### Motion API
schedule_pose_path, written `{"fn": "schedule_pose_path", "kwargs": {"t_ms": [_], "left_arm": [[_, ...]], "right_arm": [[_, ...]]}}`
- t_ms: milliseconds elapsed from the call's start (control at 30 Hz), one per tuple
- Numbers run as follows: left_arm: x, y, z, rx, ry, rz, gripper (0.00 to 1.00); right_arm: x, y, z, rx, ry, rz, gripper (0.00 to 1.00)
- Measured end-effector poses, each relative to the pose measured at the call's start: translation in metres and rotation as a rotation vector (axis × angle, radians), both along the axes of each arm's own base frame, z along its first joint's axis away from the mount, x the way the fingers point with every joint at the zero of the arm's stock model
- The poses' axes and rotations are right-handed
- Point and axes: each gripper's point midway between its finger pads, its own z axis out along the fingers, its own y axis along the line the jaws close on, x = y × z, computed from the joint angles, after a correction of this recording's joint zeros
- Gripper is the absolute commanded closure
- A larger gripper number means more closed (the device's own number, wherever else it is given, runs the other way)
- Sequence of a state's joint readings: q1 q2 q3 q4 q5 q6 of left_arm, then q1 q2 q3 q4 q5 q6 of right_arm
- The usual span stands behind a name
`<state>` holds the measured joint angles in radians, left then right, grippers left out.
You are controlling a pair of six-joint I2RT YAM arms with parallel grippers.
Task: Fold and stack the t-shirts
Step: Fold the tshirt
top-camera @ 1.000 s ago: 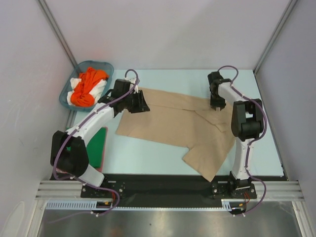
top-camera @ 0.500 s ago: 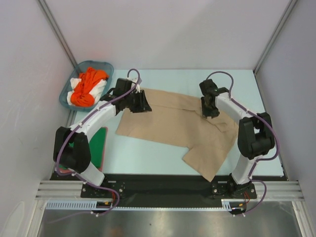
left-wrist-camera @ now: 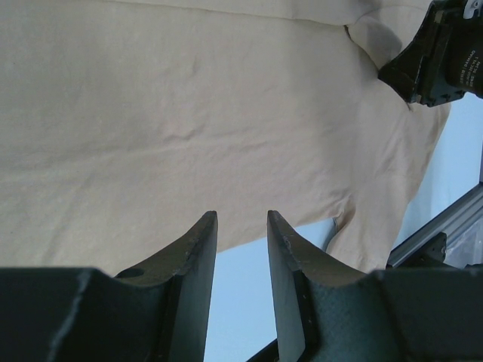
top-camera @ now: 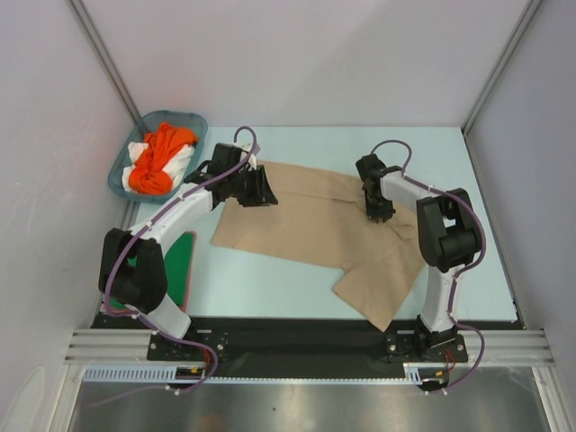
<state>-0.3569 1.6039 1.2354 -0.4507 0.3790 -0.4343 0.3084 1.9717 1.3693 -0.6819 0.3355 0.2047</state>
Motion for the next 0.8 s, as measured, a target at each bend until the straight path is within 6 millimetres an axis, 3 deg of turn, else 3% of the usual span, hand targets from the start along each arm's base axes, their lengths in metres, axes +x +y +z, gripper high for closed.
{"fn": "schedule_pose_path", "kwargs": {"t_ms": [67, 167, 567, 667, 733, 767, 800], "left_arm": [[0.0, 0.0, 0.0, 0.0, 0.0, 0.001, 0.62], [0.001, 0.001, 0.0, 0.0, 0.0, 0.004, 0.62], [0.003, 0.004, 0.0, 0.0, 0.0, 0.011, 0.62], [0.002, 0.004, 0.0, -0.004, 0.002, 0.007, 0.62], [0.001, 0.002, 0.001, -0.01, 0.004, 0.001, 0.62], [0.001, 0.002, 0.001, -0.012, 0.005, -0.001, 0.62], [0.0, 0.002, 0.001, -0.013, 0.005, -0.003, 0.62]], "right_arm": [[0.001, -0.002, 0.0, -0.014, -0.001, -0.001, 0.8], [0.005, -0.004, 0.001, -0.028, -0.006, 0.002, 0.99], [0.025, -0.014, 0.027, -0.047, -0.043, 0.001, 1.0], [0.05, -0.023, 0.04, -0.016, -0.067, -0.008, 0.95], [0.078, -0.031, 0.046, -0.001, -0.099, -0.028, 0.84], [0.089, -0.035, 0.047, 0.004, -0.115, -0.04, 0.75], [0.102, -0.041, 0.049, 0.011, -0.13, -0.055, 0.53]]}}
